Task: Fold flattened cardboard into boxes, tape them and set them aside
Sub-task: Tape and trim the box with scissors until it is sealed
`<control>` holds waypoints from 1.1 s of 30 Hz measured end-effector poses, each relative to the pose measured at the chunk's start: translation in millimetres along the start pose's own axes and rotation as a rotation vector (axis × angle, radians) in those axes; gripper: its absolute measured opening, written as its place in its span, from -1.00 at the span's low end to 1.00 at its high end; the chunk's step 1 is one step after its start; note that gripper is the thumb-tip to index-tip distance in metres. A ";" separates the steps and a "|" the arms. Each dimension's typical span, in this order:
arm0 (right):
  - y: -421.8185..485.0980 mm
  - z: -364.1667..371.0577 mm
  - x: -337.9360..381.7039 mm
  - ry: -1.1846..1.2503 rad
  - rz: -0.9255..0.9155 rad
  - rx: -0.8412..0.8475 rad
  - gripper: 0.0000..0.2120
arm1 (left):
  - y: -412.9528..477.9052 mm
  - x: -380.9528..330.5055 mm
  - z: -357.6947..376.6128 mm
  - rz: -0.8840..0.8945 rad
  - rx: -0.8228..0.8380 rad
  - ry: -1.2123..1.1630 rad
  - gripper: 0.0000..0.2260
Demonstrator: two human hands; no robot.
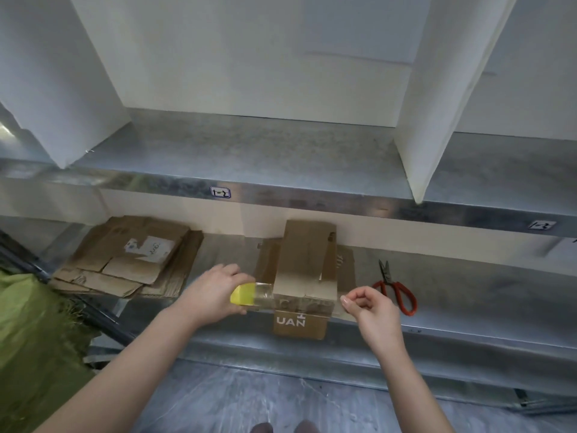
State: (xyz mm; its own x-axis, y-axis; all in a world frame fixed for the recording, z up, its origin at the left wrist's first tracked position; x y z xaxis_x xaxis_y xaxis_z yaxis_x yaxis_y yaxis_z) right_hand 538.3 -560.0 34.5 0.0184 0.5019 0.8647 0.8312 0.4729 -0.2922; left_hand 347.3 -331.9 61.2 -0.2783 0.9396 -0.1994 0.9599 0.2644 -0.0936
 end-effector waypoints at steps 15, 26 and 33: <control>48.9 2.9 -44.9 0.042 0.254 -0.005 -0.92 | 37.7 6.5 26.5 -0.085 0.006 -0.096 -0.44; 60.4 31.1 -70.5 0.128 0.403 0.069 -0.94 | 52.1 29.0 54.1 -0.095 0.146 -0.054 -0.43; 56.2 52.0 -85.6 0.352 0.547 0.127 -0.96 | 49.5 17.7 63.7 0.051 0.194 0.030 -0.26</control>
State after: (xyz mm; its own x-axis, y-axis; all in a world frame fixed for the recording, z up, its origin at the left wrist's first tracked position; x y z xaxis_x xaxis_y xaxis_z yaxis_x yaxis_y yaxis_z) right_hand 554.5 -538.8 -77.2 0.6179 0.4372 0.6535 0.5790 0.3094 -0.7544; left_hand 387.6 -316.0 -9.1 -0.2251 0.9577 -0.1795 0.9472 0.1719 -0.2706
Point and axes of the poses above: each hand's wrist, its own y-axis towards the middle knuckle, its own z-axis out of the palm, x = y × z, the point moved 8 cm from there along y, towards the middle knuckle, and after that the axes turned 10 degrees about z, right-handed, at the moved point
